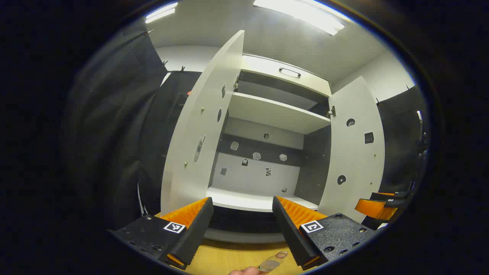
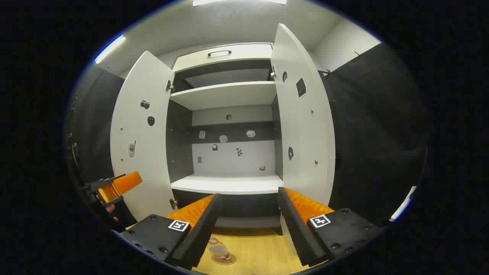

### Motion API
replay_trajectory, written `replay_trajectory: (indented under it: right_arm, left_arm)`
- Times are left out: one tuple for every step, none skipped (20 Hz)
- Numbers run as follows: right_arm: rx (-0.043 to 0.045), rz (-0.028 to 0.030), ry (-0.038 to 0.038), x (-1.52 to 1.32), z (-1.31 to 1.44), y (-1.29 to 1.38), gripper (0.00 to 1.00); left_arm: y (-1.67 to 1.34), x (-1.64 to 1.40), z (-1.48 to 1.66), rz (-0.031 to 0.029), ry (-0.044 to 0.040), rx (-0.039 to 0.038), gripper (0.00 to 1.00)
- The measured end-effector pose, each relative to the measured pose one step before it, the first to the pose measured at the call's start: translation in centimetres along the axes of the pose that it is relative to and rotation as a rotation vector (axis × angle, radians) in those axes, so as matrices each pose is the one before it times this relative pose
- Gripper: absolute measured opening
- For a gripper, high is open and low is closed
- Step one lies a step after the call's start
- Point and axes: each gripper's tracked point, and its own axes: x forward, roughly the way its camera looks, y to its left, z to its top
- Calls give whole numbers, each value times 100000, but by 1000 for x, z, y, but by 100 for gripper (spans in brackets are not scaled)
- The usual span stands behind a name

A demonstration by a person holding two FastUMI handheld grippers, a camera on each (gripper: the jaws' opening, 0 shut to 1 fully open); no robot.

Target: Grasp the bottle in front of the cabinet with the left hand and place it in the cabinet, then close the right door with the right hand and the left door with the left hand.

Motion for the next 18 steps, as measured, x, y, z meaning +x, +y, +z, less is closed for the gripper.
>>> replay_trajectory:
  right_arm:
    - [316,-459,67,-61,35,-211,98]
    - [262,-293,-18,17,-91,-167,98]
    - [63,-143,94,-26,-12,-87,98]
    - [-177,-320,-16,59,-35,-132,98]
    - [-110,-408,24,8,73,-201,98]
    - [110,-50,-40,-23,50,-51,98]
    - [193,211,-302,-92,186,55,98]
    - [123,129,-352,-74,35,89,98]
    - [17,25,-167,-90,-20,-45,98]
    - [49,-33,-25,13,-58,-23,98]
    - [218,33,-9,-80,35,-15,98]
    - [433,137,-19,-67,-7,-9,98]
    - [450,214,196,-30,-26,3,98]
    - [299,129,168,0,-116,4,98]
    - [177,-79,74,-114,23,-110,98]
    - [104,-138,-37,30,56,-43,98]
    - [42,-36,-170,-19,69,-82,98]
    - [-35,-148,-133,-20,11,-66,98]
  left_arm:
    - [-149,158,-163,-560,541,47,94]
    - [-38,40,-61,-177,381,332,94]
    - [-22,108,-46,141,-52,277,94]
    - [-123,-31,78,-93,-282,26,95]
    - [-121,-88,44,-60,-84,-143,95]
    - [-136,40,77,-279,-7,-223,95]
    - [-176,12,-50,-266,12,-123,95]
    - [-3,40,1,20,119,182,94]
    - [81,71,-32,371,32,318,94]
    - [48,-24,-50,291,98,251,94]
    - [70,-121,40,228,28,103,94]
    - [18,-97,-22,222,7,68,94]
    - [59,-116,-19,310,-7,9,94]
    - [32,-6,68,164,-65,-62,95]
    - [-36,-2,11,145,-89,-32,95]
    - [11,19,-1,207,11,67,94]
    - [64,-94,3,145,-80,115,94]
    - [46,26,54,194,-15,98,94]
